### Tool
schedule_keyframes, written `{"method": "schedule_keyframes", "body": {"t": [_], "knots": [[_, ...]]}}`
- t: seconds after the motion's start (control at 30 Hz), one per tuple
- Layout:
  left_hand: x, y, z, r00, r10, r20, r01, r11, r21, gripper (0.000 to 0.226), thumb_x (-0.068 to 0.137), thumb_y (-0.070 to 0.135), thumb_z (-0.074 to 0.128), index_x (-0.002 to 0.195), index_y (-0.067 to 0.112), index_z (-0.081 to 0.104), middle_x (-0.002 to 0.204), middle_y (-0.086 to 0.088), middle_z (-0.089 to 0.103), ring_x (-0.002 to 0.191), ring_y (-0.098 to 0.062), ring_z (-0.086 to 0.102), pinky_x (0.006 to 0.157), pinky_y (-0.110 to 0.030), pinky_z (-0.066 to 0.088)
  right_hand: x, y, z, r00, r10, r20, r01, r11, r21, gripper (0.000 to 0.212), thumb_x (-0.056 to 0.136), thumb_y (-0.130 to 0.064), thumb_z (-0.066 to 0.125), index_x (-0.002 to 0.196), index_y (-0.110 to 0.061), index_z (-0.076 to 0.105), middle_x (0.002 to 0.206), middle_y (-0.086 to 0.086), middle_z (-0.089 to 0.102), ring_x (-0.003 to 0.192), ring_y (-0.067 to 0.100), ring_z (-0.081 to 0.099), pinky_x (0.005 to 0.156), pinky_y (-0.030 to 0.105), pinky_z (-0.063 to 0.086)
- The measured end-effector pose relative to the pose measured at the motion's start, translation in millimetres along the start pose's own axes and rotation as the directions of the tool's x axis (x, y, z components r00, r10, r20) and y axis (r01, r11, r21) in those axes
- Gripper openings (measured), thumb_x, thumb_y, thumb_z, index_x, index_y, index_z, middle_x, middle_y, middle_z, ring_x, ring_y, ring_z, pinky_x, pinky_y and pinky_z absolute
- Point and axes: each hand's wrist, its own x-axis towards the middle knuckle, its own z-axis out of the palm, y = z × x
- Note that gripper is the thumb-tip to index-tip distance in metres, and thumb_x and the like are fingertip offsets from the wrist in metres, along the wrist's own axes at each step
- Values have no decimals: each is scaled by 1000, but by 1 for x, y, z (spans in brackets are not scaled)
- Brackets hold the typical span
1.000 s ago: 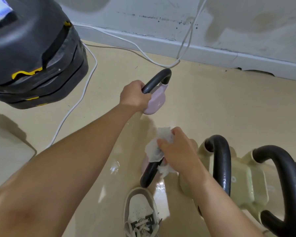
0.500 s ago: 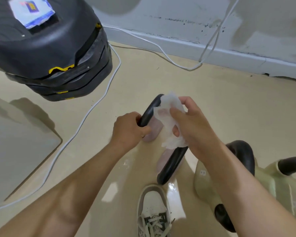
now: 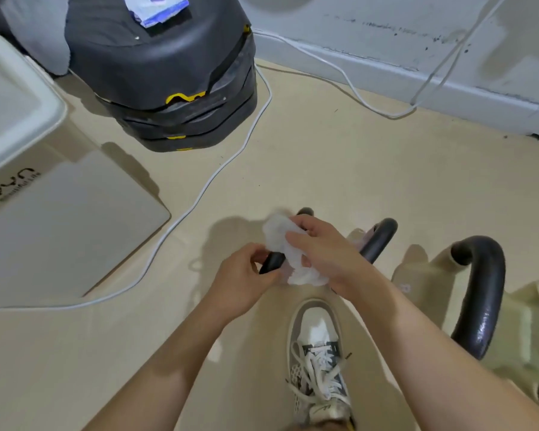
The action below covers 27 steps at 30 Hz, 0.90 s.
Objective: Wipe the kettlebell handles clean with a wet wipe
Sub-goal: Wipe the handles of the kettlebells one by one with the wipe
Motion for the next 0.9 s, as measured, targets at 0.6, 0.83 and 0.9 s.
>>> {"method": "schedule_keyframes", "body": {"t": [0.6,0.83,0.9], "knots": [[18,6,-6,972,-98,-216,81,993,-89,13,91,34,56,87,26,66,84,10,65,85,-17,60,75,-30,48,-20,24,-3,991,-16,-135,-17,970,-242,8,78,-12,60,70,-15,63,63,0,57,64,21,55,59,29,44],[5,-4,15,947,120,-299,-100,992,82,30,93,38,56,119,23,57,111,6,61,103,-10,57,87,-24,46,-20,50,26,975,105,-197,-74,985,157,17,85,-21,51,97,-15,61,94,7,67,89,26,65,83,40,52],[-4,-3,33,985,86,-148,-89,996,-12,25,98,41,46,112,24,58,98,11,64,90,-5,60,74,-15,46,-17,60,37,974,194,-119,-122,886,448,26,86,-21,53,107,-10,62,106,21,67,101,38,64,88,46,52]]}}
